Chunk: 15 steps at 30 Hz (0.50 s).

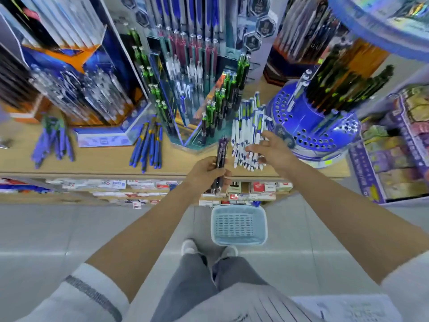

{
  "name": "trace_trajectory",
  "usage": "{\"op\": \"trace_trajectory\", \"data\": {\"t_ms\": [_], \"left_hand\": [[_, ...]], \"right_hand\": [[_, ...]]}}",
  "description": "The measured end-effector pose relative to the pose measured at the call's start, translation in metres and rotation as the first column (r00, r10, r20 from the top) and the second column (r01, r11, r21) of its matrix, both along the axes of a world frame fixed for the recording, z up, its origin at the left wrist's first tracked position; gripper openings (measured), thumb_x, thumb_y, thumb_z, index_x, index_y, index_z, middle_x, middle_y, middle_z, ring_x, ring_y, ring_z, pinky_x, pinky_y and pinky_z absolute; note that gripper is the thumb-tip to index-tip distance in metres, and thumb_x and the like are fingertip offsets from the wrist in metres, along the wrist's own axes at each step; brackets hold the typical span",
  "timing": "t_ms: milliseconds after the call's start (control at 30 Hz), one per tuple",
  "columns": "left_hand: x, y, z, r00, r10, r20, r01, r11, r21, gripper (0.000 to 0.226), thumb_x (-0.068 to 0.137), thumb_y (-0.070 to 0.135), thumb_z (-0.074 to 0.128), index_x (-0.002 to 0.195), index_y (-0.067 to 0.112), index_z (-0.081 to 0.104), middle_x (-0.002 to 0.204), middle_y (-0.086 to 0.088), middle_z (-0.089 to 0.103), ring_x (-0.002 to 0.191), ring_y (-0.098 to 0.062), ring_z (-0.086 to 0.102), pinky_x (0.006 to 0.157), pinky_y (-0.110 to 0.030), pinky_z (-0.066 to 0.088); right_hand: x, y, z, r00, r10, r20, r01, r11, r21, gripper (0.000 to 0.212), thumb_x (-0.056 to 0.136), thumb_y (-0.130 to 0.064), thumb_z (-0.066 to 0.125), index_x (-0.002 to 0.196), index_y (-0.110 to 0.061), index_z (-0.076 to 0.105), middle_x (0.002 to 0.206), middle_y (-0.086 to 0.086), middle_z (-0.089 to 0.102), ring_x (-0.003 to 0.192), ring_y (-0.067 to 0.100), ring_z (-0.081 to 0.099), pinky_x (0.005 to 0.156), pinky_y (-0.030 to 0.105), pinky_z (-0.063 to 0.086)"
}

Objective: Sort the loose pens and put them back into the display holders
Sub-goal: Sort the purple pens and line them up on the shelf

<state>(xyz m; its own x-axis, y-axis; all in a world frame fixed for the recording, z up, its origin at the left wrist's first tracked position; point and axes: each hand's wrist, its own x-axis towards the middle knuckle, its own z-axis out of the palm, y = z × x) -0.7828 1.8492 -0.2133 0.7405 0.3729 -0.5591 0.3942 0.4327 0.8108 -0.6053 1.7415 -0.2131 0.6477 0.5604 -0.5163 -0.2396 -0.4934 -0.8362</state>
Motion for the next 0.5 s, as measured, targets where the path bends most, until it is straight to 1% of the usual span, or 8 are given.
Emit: {"op": "trace_trajectory", "data": {"t_ms": [67, 167, 267, 333, 400, 467, 500], "left_hand": [[0.004, -0.002, 0.0, 1.0, 0.004, -0.008, -0.003, 1.0, 0.019, 0.021, 0.096, -0.006, 0.047, 0.111, 0.005, 0.058, 0.082, -0.011, 0.069, 0.066, -0.023, 0.067, 0.084, -0.049, 0.055], [0.011, -0.002, -0.002, 1.0, 0.015, -0.014, -0.015, 1.0, 0.019, 0.021, 0.096, -0.005, 0.049, 0.104, 0.01, 0.061, 0.081, -0.01, 0.07, 0.068, -0.026, 0.066, 0.087, -0.054, 0.049], [0.016, -0.001, -0.003, 1.0, 0.024, -0.013, -0.024, 1.0, 0.02, 0.022, 0.096, -0.005, 0.049, 0.104, 0.012, 0.061, 0.084, -0.011, 0.07, 0.068, -0.024, 0.068, 0.088, -0.053, 0.05], [0.018, 0.0, -0.002, 1.0, 0.028, -0.007, -0.028, 1.0, 0.007, 0.022, 0.095, -0.005, 0.049, 0.106, 0.011, 0.06, 0.085, -0.011, 0.07, 0.067, -0.022, 0.068, 0.087, -0.05, 0.053], [0.019, 0.001, -0.001, 1.0, 0.03, -0.002, -0.03, 1.0, -0.004, 0.022, 0.095, -0.005, 0.049, 0.108, 0.01, 0.06, 0.086, -0.011, 0.069, 0.067, -0.021, 0.069, 0.081, -0.045, 0.056], [0.02, 0.003, -0.002, 0.999, 0.037, -0.002, -0.037, 0.999, -0.012, 0.021, 0.095, -0.005, 0.049, 0.11, 0.008, 0.059, 0.086, -0.011, 0.069, 0.067, -0.021, 0.069, 0.076, -0.04, 0.058], [0.02, 0.004, -0.003, 0.999, 0.041, -0.004, -0.041, 0.999, -0.015, 0.022, 0.095, -0.005, 0.049, 0.111, 0.007, 0.059, 0.086, -0.011, 0.069, 0.068, -0.022, 0.069, 0.076, -0.039, 0.058]], "right_hand": [[0.008, 0.001, -0.002, 1.0, 0.012, 0.006, -0.012, 1.0, -0.003, 0.075, 0.082, -0.02, 0.076, 0.144, -0.013, 0.032, 0.128, 0.016, 0.056, 0.09, 0.021, 0.057, 0.061, 0.026, 0.046], [0.019, 0.005, -0.004, 0.999, 0.01, 0.043, -0.01, 1.0, 0.008, 0.067, 0.084, -0.018, 0.074, 0.14, -0.011, 0.037, 0.125, 0.016, 0.058, 0.084, 0.019, 0.059, 0.057, 0.024, 0.046], [0.029, 0.013, -0.002, 0.993, 0.01, 0.121, -0.012, 1.0, 0.017, 0.062, 0.085, -0.018, 0.074, 0.138, -0.012, 0.042, 0.12, 0.013, 0.057, 0.079, 0.016, 0.057, 0.058, 0.022, 0.048], [0.034, 0.019, 0.0, 0.99, 0.003, 0.142, -0.008, 0.999, 0.035, 0.062, 0.085, -0.019, 0.074, 0.137, -0.013, 0.042, 0.119, 0.012, 0.055, 0.082, 0.018, 0.057, 0.061, 0.023, 0.049], [0.037, 0.023, -0.002, 0.988, -0.013, 0.156, 0.007, 0.999, 0.036, 0.061, 0.085, -0.017, 0.074, 0.137, -0.01, 0.042, 0.118, 0.013, 0.055, 0.088, 0.023, 0.057, 0.065, 0.028, 0.05], [0.038, 0.026, -0.006, 0.983, -0.012, 0.183, 0.013, 1.0, 0.001, 0.06, 0.084, -0.014, 0.074, 0.135, -0.006, 0.043, 0.11, 0.013, 0.056, 0.083, 0.023, 0.056, 0.063, 0.029, 0.05], [0.037, 0.026, -0.009, 0.979, -0.006, 0.204, 0.01, 1.0, -0.019, 0.059, 0.084, -0.013, 0.074, 0.134, -0.004, 0.044, 0.101, 0.011, 0.057, 0.078, 0.022, 0.055, 0.062, 0.029, 0.051]]}}
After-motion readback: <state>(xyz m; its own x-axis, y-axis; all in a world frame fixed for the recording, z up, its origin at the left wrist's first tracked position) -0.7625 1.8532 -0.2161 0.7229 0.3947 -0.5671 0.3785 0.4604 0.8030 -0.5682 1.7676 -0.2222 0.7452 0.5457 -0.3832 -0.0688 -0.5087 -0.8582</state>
